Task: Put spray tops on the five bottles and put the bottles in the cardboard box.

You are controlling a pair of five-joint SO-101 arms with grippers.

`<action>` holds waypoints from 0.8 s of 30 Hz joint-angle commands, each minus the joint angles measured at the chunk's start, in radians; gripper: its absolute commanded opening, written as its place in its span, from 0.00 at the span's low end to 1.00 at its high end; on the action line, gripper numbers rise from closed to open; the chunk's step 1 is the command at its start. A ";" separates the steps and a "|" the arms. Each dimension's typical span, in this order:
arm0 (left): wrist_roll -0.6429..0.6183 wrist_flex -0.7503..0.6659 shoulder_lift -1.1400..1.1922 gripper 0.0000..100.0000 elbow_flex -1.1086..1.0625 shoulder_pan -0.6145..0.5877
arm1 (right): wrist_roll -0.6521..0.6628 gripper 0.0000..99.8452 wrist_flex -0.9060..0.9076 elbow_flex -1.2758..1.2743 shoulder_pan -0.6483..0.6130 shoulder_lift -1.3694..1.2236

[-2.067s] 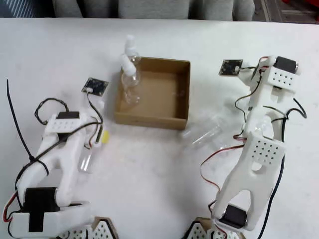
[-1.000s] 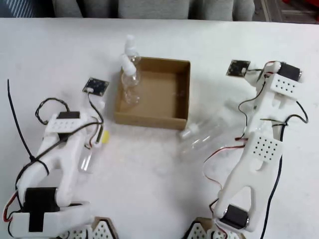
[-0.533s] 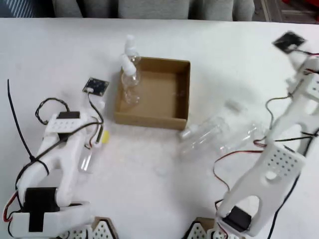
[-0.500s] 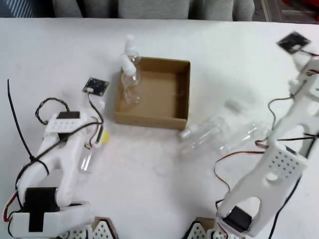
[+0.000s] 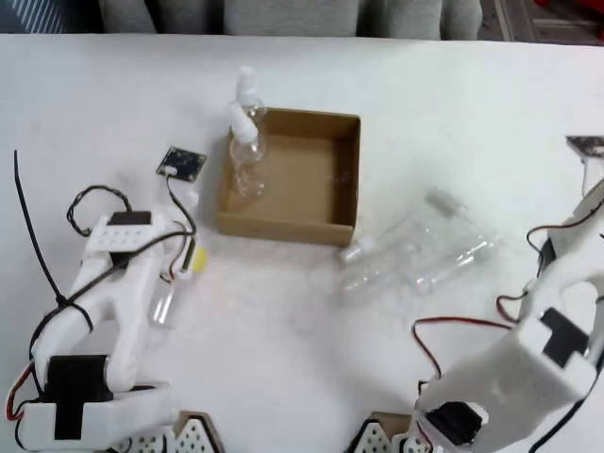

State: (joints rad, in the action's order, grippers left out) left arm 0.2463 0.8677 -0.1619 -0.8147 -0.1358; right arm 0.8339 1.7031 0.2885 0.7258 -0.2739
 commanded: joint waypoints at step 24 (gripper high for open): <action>0.066 -0.018 -0.002 0.03 0.005 0.004 | -0.006 0.10 -0.591 -1.005 0.079 0.512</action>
State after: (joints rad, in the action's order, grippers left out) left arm 0.3030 0.8677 -0.1619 -0.8147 -0.1343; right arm 0.8293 1.1569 -0.7181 0.7948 0.2401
